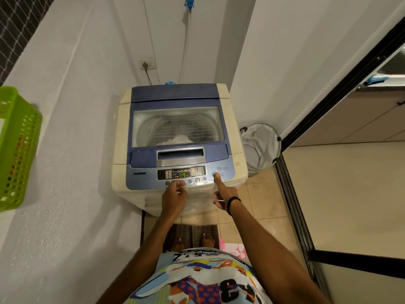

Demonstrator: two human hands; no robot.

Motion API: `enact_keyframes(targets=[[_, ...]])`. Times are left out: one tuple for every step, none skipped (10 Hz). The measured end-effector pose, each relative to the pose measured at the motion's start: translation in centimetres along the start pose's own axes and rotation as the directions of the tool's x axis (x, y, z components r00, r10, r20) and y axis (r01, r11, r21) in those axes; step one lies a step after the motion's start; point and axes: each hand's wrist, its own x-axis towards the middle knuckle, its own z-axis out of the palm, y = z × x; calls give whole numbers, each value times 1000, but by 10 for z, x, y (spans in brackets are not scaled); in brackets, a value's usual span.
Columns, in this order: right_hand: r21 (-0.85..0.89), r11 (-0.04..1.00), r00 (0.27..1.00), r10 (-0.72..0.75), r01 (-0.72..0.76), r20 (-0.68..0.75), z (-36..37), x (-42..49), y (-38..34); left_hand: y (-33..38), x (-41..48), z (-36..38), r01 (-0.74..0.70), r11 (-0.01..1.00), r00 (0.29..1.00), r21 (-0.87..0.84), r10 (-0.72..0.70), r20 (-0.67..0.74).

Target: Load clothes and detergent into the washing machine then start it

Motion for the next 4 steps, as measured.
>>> enact_keyframes(targets=[[-91,994,998,-58,56,-16,-8,-4,6,-6,-6,-5,24,1000,1000,0,-24,-12],[-211,973,994,-104,97,-21,-7,-9,9,-9,-10,-11,33,999,999,4,-33,-39],[-410,878,957,-289,248,-39,5,-16,-1,2,-3,-25,3,1000,993,-19,-5,-114],[-512,796,907,-414,322,-74,13,-18,-13,10,5,-36,-42,999,986,-1,41,-160]])
